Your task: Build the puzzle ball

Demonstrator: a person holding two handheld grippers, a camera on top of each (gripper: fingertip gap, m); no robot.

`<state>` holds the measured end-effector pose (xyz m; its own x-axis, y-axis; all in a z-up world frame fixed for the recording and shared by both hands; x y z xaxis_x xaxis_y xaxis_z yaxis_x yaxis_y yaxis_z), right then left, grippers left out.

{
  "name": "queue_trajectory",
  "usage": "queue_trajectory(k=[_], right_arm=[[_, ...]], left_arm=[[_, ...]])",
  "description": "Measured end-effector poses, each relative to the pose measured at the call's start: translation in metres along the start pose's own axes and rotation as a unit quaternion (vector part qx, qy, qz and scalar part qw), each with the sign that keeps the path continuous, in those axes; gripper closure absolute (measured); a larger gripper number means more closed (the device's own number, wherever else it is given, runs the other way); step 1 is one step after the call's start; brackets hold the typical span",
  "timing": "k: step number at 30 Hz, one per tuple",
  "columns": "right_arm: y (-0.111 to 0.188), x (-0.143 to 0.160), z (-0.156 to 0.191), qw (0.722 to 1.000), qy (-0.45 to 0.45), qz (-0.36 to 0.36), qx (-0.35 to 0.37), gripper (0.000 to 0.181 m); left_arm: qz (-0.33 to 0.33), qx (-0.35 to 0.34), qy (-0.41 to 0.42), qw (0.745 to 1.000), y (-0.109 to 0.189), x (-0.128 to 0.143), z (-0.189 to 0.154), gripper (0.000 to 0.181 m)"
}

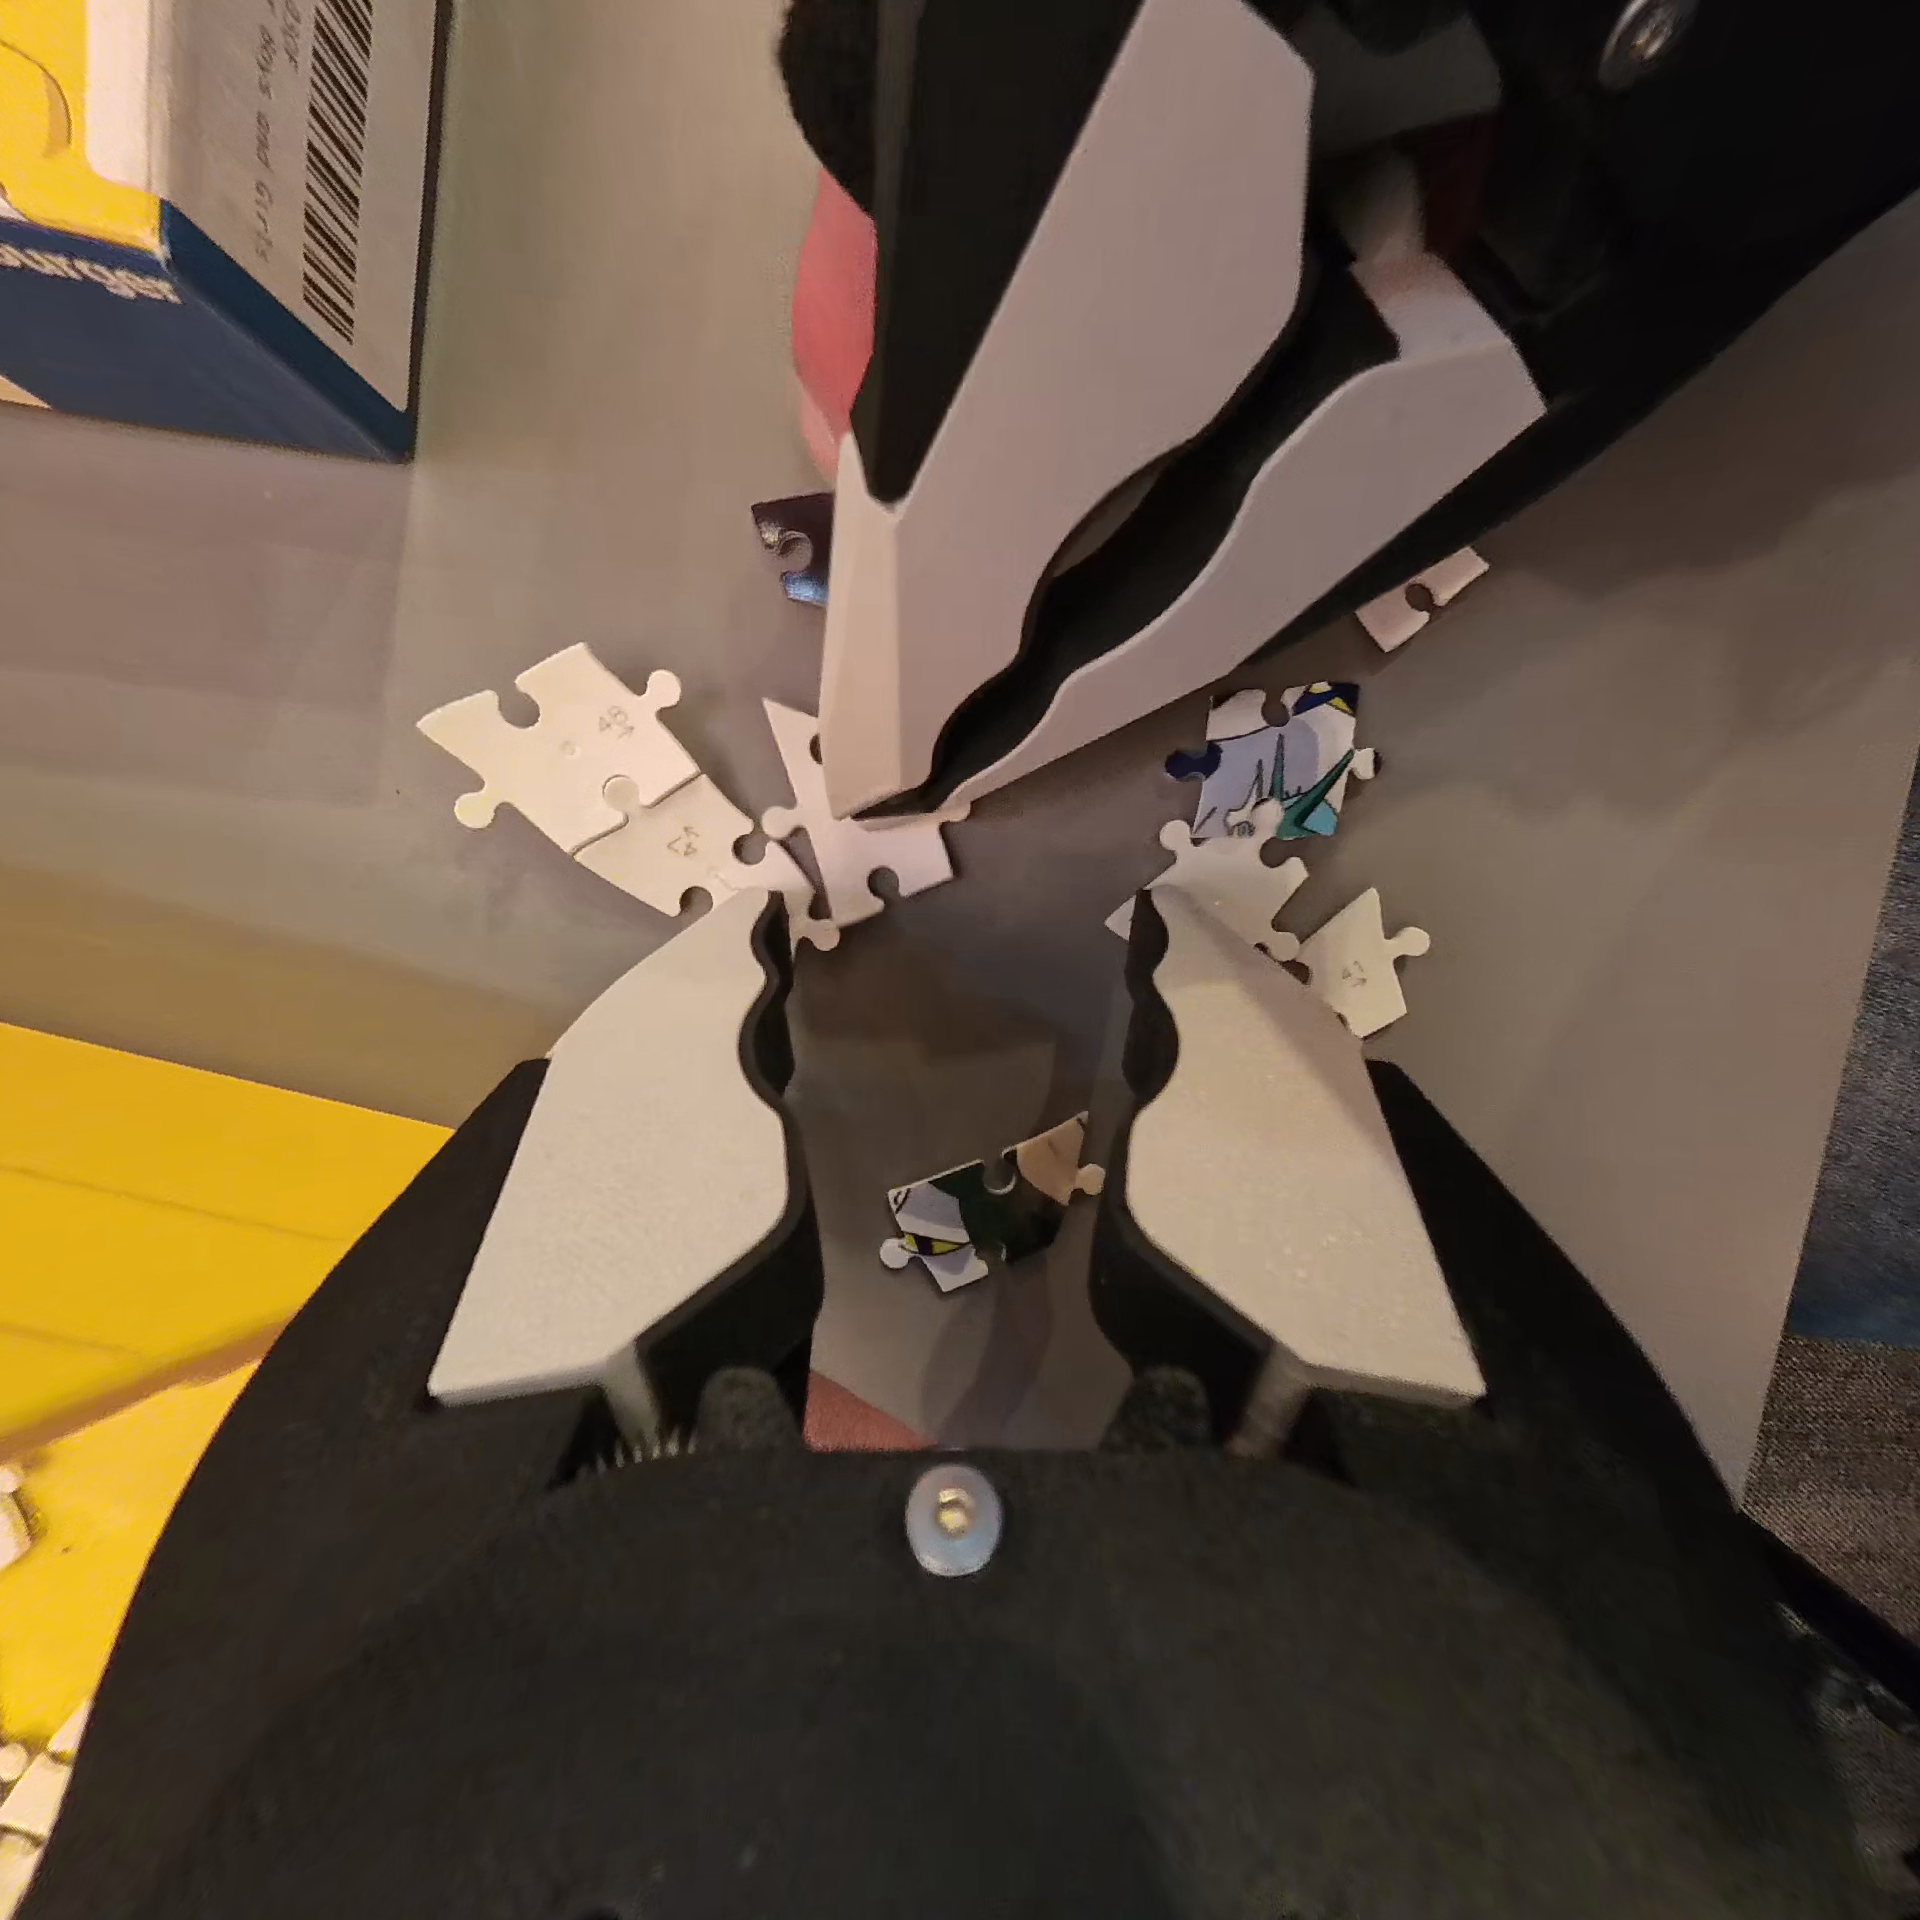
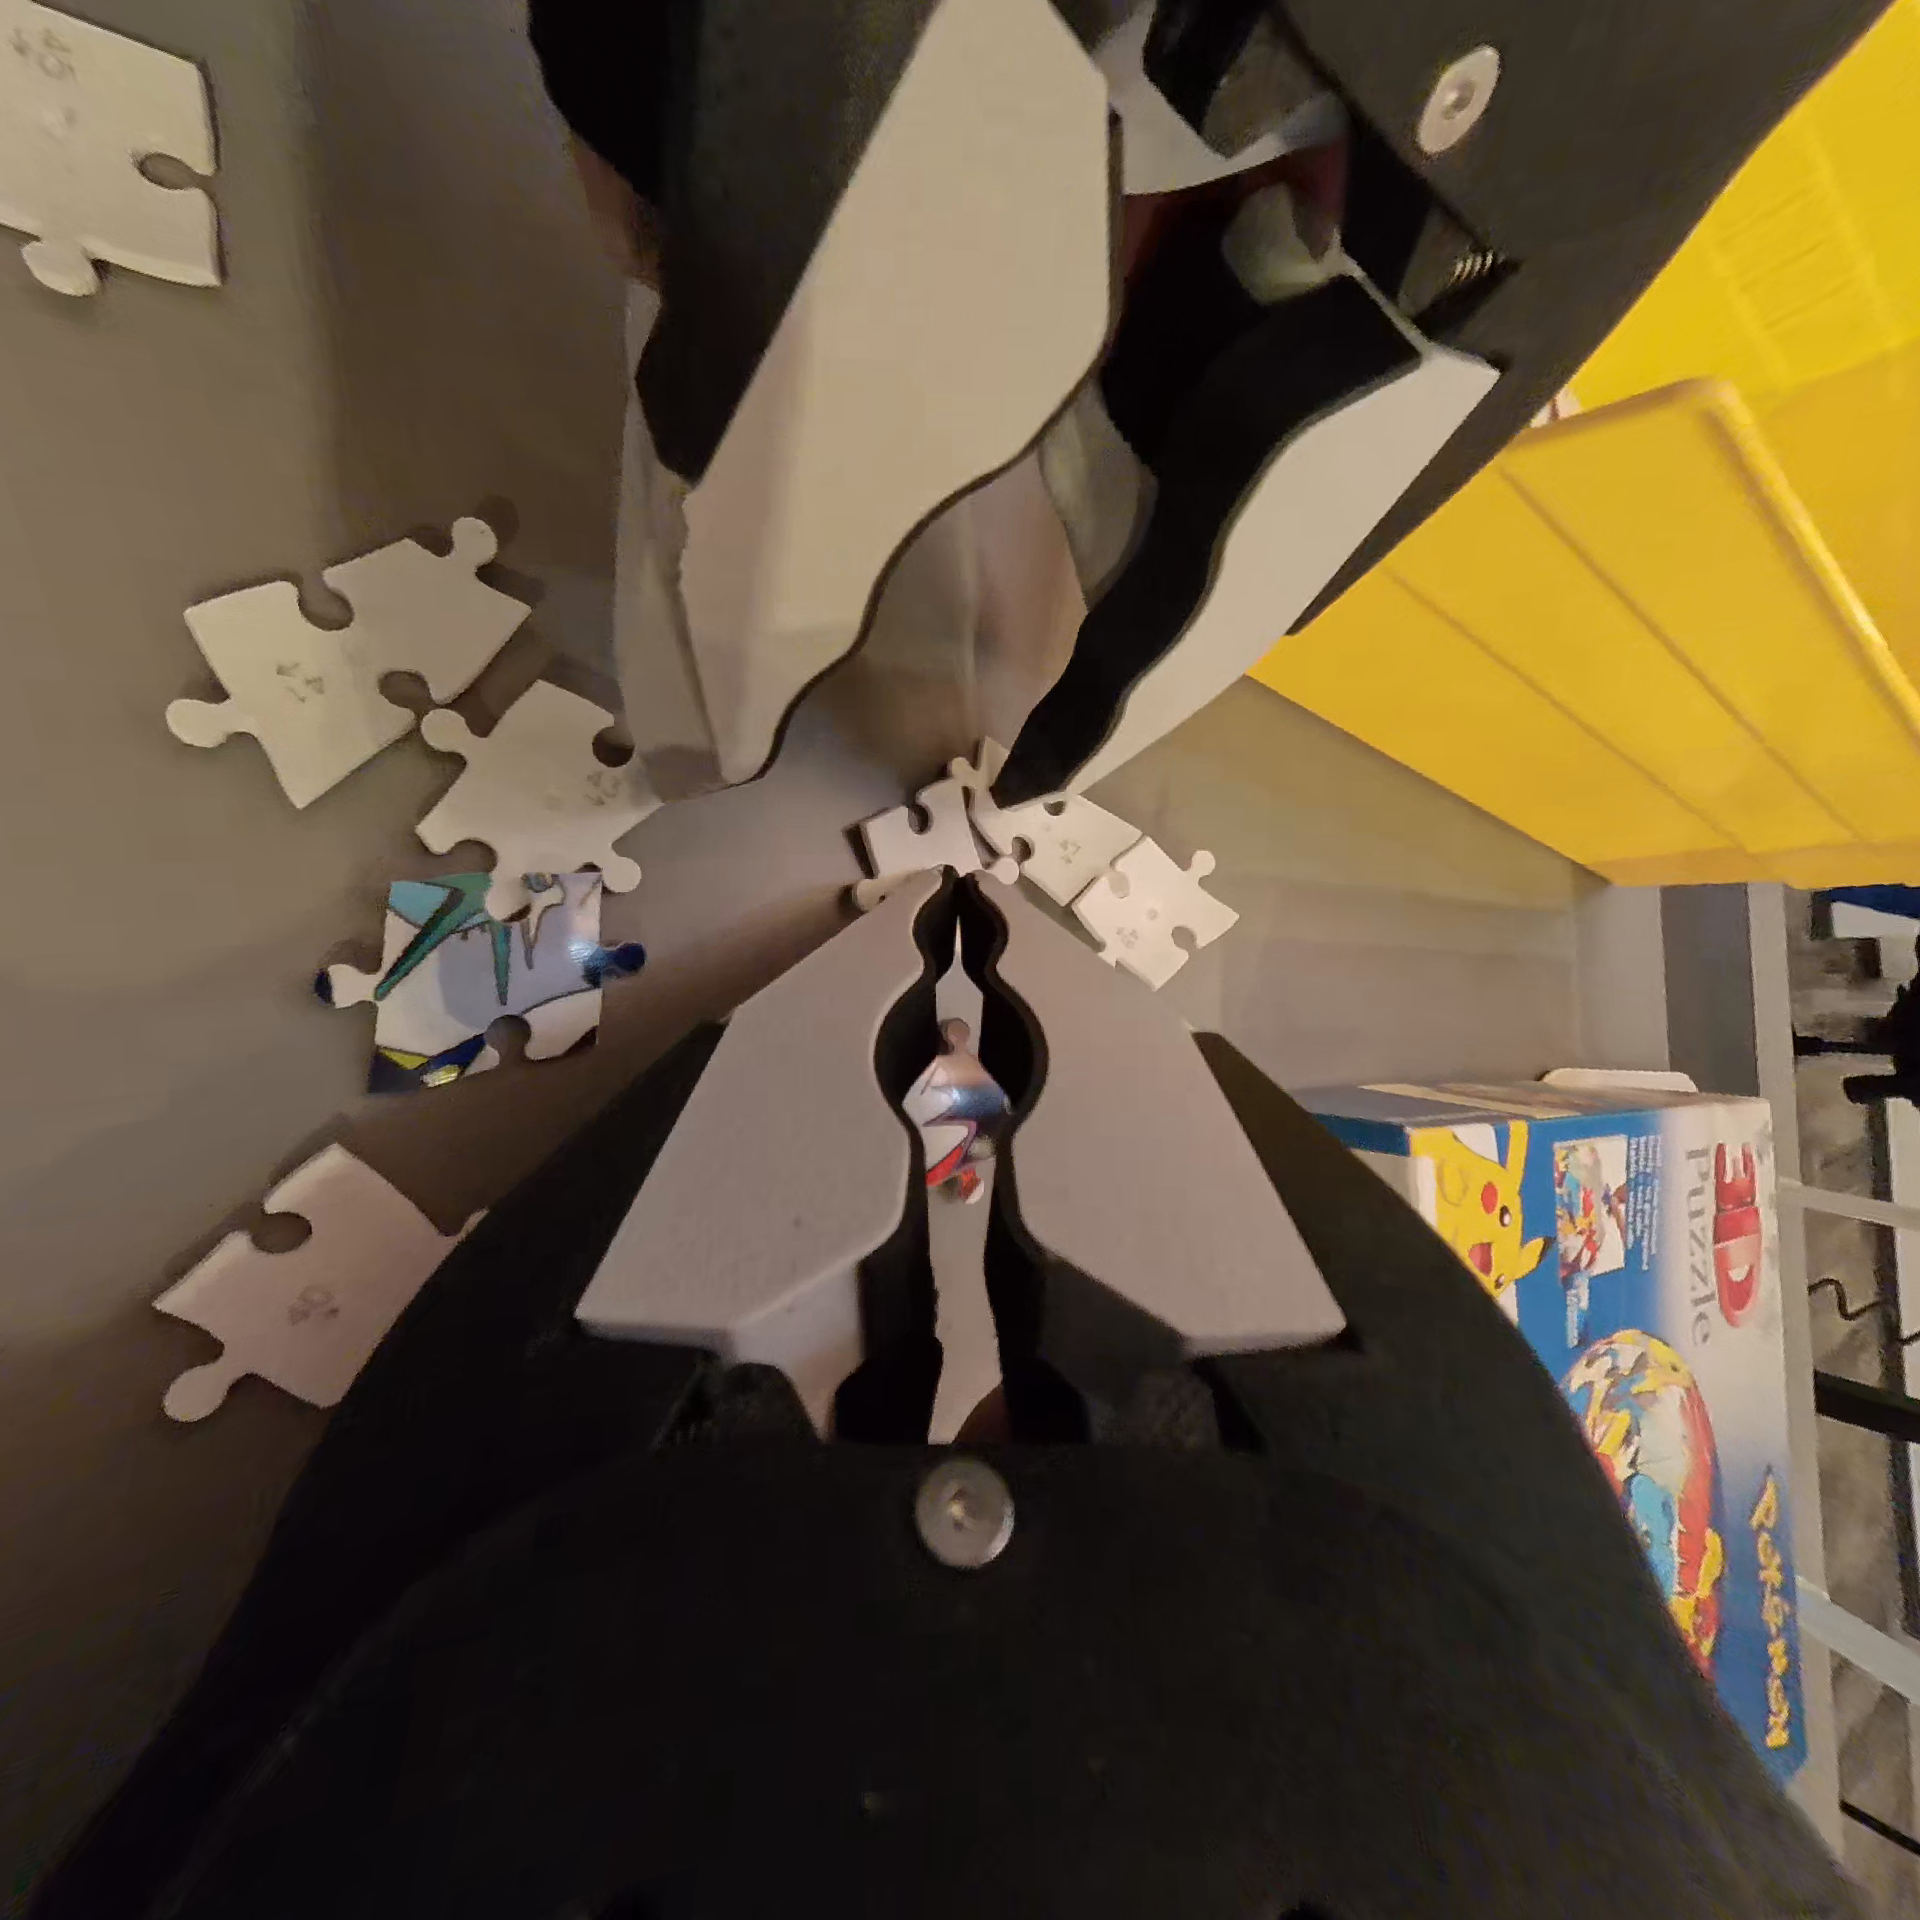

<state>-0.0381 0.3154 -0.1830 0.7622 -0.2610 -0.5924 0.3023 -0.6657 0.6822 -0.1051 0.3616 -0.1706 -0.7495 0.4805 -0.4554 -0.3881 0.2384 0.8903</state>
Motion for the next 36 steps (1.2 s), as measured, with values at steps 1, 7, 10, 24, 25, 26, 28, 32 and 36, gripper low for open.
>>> queue_trajectory(k=[1, 7, 10, 24, 25, 26, 28, 32, 36], right_arm=[[0.000, 0.000, 0.000, 1.000, 0.001, -0.001, -0.001, 0.181], [-0.002, 0.000, -0.001, 0.999, 0.037, 0.002, 0.019, 0.181], [-0.001, -0.001, -0.001, 0.999, 0.035, -0.002, 0.027, 0.181], [0.009, 0.003, -0.002, 0.964, -0.249, 0.038, -0.084, 0.135], [0.008, 0.003, -0.003, 0.961, -0.260, 0.039, -0.080, 0.141], [0.007, 0.003, -0.003, 0.957, -0.274, 0.040, -0.082, 0.145], [0.004, 0.002, -0.003, 0.950, -0.297, 0.039, -0.082, 0.149], [0.002, 0.003, -0.006, 0.941, -0.329, 0.039, -0.073, 0.152], [0.002, 0.003, -0.007, 0.942, -0.324, 0.036, -0.076, 0.152]], left_arm=[[0.000, 0.001, -0.001, 1.000, 0.000, 0.000, 0.000, 0.119], [0.007, 0.003, -0.005, 1.000, 0.000, -0.001, 0.000, 0.119], [0.009, 0.003, -0.006, 1.000, 0.000, -0.001, 0.000, 0.119], [0.010, -0.004, -0.006, 1.000, 0.000, 0.001, -0.002, 0.115], [0.010, -0.003, -0.005, 1.000, 0.000, 0.001, -0.002, 0.116], [0.009, -0.003, -0.005, 1.000, 0.000, 0.001, -0.002, 0.116], [0.008, -0.003, -0.004, 1.000, 0.000, 0.001, -0.002, 0.116], [0.005, -0.002, -0.003, 1.000, 0.000, 0.001, -0.002, 0.116], [0.005, -0.003, -0.003, 1.000, 0.001, 0.002, -0.002, 0.116]])
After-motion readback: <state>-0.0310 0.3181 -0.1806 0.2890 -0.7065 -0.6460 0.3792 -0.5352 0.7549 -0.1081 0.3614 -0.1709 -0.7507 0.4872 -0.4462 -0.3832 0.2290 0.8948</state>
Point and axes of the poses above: each gripper's, where its closed fingertips meet, y back along the fingers, x out of its underside, z = x × y across the jaws, the point moved 7 cm from there along y, back along the fingers, and after that the axes turned 11 degrees about -y, right-handed, at the moved point
